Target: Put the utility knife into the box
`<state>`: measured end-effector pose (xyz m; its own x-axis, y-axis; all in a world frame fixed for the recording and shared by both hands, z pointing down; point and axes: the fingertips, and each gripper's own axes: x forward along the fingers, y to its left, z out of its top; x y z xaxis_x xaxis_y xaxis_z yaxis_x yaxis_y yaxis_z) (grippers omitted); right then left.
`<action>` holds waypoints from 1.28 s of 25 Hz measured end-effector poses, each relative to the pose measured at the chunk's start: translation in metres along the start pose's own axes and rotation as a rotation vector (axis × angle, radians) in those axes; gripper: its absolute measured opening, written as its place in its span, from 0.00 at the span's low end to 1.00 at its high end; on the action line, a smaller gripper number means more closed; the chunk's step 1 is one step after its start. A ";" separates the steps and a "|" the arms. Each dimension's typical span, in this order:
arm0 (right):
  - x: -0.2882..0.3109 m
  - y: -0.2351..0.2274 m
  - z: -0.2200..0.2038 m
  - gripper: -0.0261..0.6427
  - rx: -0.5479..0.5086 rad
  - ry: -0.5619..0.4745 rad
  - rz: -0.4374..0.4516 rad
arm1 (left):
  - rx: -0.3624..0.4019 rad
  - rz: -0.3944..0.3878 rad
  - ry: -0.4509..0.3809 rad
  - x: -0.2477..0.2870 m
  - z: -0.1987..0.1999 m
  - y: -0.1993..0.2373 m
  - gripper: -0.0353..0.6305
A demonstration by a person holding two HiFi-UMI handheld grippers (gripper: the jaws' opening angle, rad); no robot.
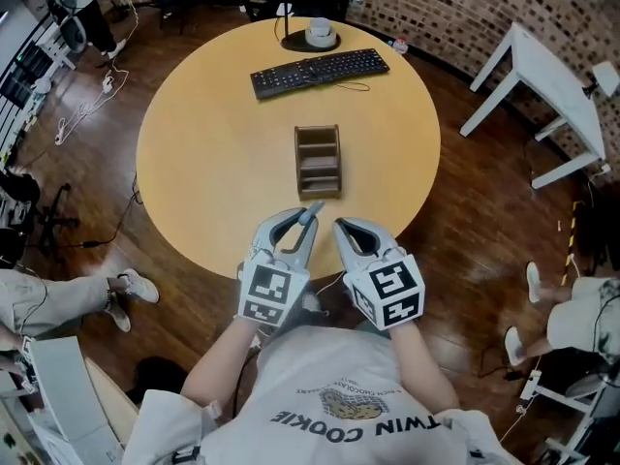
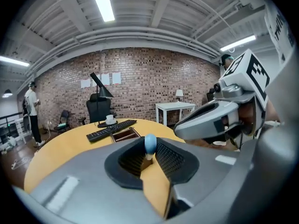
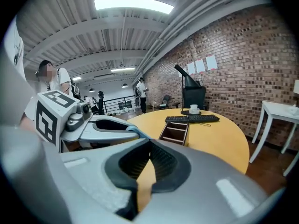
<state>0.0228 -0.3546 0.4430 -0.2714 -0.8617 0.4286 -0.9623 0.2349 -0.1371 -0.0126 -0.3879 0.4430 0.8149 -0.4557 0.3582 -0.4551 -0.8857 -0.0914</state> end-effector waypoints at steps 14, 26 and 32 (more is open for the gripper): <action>0.027 0.000 -0.001 0.04 -0.036 0.012 -0.114 | 0.468 -0.192 0.128 0.050 -0.026 0.018 0.16; 0.028 -0.012 -0.006 0.04 -0.014 0.040 -0.151 | 0.645 -0.259 0.221 0.085 -0.052 0.017 0.16; 0.029 -0.010 -0.012 0.04 -0.007 0.048 -0.157 | 0.733 -0.269 0.256 0.095 -0.069 0.019 0.16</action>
<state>0.0246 -0.3763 0.4675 -0.1185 -0.8657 0.4864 -0.9930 0.1026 -0.0593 0.0309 -0.4417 0.5398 0.7150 -0.2641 0.6473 0.1664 -0.8350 -0.5245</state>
